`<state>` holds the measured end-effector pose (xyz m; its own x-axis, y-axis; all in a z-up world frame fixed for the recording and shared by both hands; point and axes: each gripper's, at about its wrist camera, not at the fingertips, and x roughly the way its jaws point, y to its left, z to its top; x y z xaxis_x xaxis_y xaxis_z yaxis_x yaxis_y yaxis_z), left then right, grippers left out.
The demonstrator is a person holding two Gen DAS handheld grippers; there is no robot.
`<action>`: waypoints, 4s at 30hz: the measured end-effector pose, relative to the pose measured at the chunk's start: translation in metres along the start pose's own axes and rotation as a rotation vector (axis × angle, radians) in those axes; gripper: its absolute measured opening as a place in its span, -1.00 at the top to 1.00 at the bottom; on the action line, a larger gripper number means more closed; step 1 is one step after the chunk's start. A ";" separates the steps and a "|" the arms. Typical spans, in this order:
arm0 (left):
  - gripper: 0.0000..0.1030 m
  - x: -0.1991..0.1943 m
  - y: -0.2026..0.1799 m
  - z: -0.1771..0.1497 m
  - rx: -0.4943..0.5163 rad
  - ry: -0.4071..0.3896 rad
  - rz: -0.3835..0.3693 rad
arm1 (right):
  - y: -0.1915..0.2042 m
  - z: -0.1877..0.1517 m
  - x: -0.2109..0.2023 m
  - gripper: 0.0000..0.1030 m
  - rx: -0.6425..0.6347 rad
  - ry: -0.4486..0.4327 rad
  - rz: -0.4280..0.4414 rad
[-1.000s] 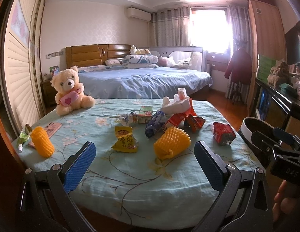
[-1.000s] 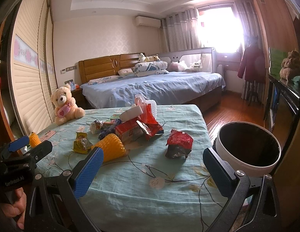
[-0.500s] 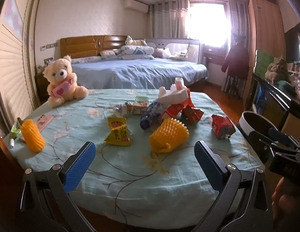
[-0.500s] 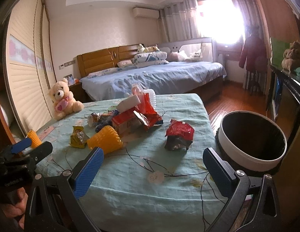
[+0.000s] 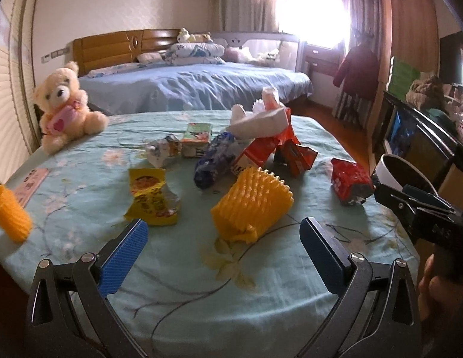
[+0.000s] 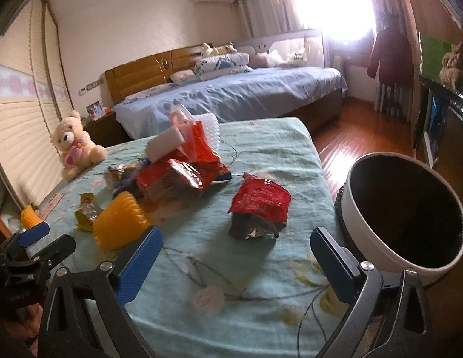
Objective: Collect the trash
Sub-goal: 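Grasp the red snack bag with the right tool while the left tool grasps the yellow corn sponge, then carry both items over the bin and open both tools to drop them, then move both tools back over the bed toward the remaining trash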
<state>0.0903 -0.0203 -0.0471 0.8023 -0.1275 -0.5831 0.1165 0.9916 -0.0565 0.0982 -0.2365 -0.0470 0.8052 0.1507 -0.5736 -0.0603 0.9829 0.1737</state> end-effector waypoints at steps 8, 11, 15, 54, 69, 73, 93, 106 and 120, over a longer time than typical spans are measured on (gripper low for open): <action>-0.99 0.034 -0.006 0.013 0.033 0.053 -0.005 | -0.019 0.017 0.039 -0.79 0.031 0.068 -0.006; -0.84 0.045 -0.006 0.013 0.033 0.085 -0.011 | -0.023 0.019 0.052 -0.61 0.032 0.101 -0.009; -0.58 0.055 -0.007 0.011 0.035 0.119 -0.029 | -0.030 0.018 0.066 -0.11 0.053 0.150 0.009; 0.59 0.041 -0.134 0.041 0.215 0.092 -0.332 | -0.115 0.021 -0.029 0.45 0.191 0.039 -0.042; 0.59 0.049 -0.202 0.047 0.315 0.099 -0.404 | -0.171 0.014 -0.046 0.45 0.261 0.026 -0.148; 0.59 0.052 -0.215 0.047 0.337 0.103 -0.410 | -0.181 0.011 -0.047 0.44 0.275 0.027 -0.163; 0.58 0.066 -0.268 0.053 0.413 0.116 -0.445 | -0.215 0.010 -0.041 0.37 0.332 0.054 -0.194; -0.12 0.071 -0.274 0.050 0.427 0.127 -0.442 | -0.216 0.016 -0.037 -0.24 0.342 0.065 -0.198; -0.43 0.062 -0.191 0.041 0.267 0.119 -0.336 | -0.179 0.016 -0.033 -0.65 0.346 0.041 -0.092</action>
<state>0.1415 -0.2186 -0.0395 0.6227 -0.4231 -0.6582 0.5190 0.8529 -0.0572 0.0921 -0.4194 -0.0460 0.7732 0.0746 -0.6297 0.2198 0.9000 0.3765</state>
